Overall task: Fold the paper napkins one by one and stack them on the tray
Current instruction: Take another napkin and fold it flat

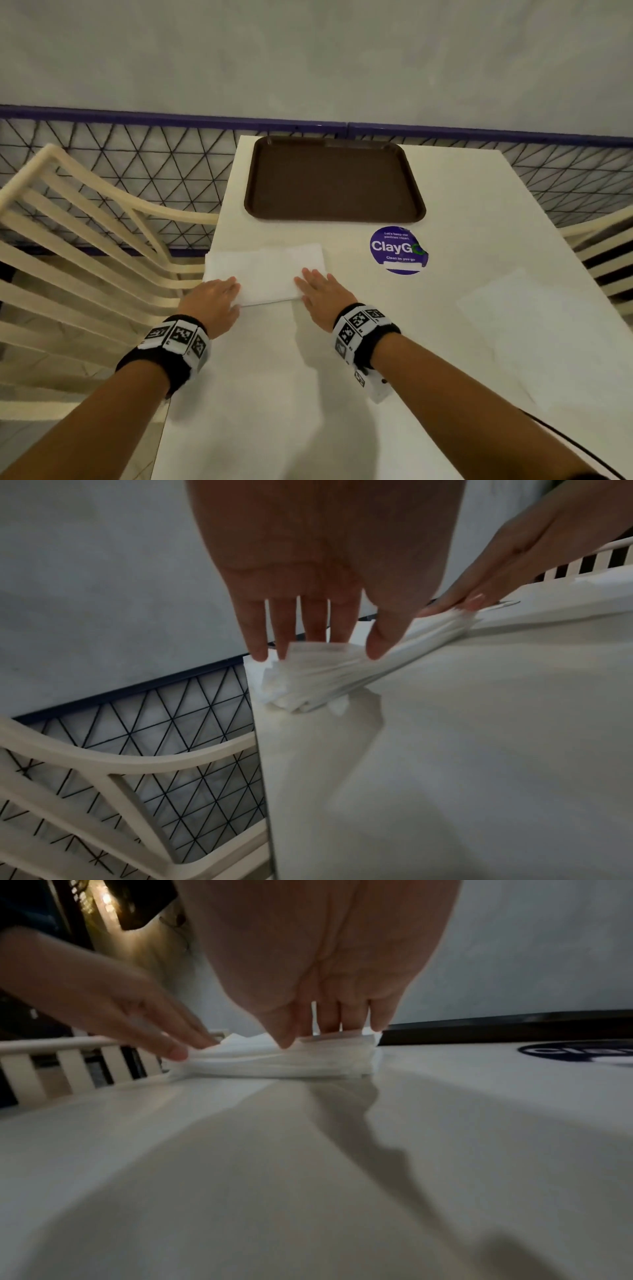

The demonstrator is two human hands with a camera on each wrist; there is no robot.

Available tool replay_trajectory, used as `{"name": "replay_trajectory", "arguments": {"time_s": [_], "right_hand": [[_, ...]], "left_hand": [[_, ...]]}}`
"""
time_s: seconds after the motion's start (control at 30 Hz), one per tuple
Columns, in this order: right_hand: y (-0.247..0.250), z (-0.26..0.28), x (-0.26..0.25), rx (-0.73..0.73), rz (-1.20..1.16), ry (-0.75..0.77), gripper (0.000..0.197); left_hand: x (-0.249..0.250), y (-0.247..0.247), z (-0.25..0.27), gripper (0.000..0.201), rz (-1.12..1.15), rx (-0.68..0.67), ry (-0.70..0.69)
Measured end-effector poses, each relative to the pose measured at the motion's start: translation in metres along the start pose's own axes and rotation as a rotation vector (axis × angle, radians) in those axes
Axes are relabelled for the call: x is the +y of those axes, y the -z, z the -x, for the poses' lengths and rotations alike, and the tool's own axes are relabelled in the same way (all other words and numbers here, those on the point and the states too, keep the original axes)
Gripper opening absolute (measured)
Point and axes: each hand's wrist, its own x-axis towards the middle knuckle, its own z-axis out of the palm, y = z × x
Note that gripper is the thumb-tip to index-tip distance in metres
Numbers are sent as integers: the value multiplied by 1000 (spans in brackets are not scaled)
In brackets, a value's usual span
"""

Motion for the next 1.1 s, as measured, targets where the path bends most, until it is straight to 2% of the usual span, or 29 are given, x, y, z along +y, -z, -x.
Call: {"name": "replay_trajectory", "arguments": {"time_s": [0.07, 0.17, 0.2, 0.27, 0.43, 0.53, 0.63, 0.77, 0.87, 0.97, 1.07, 1.1], "right_hand": [[1, 11, 12, 46, -51, -32, 50], [1, 40, 46, 119, -108, -139, 50], [-2, 53, 62, 133, -113, -193, 50], [-8, 81, 97, 155, -133, -324, 49], [-28, 164, 175, 229, -302, -748, 47], [-44, 208, 201, 116, -349, -917, 55], [-62, 231, 213, 39, -475, -943, 63], [-73, 238, 217, 79, -470, -901, 48], [-74, 238, 219, 101, -452, -884, 38], [-74, 238, 222, 123, -451, -870, 33], [-74, 239, 224, 139, -442, -852, 31], [-75, 240, 224, 148, -435, -843, 31]], "left_hand": [[5, 7, 2, 53, 0, 45, 56], [21, 21, -2, 46, 108, 230, 108], [30, 26, -7, 41, 142, 294, 59], [55, 36, -18, 41, 172, 340, -64], [135, 66, -49, 46, 175, 378, -325], [184, 76, -62, 43, 181, 387, -479], [230, 83, -69, 41, 195, 388, -615], [280, 85, -78, 37, 198, 393, -714], [308, 91, -83, 12, 179, 389, -751], [330, 92, -88, 32, 173, 302, -774], [343, 93, -92, 32, 179, 314, -784], [348, 94, -93, 31, 202, 270, -794]]}}
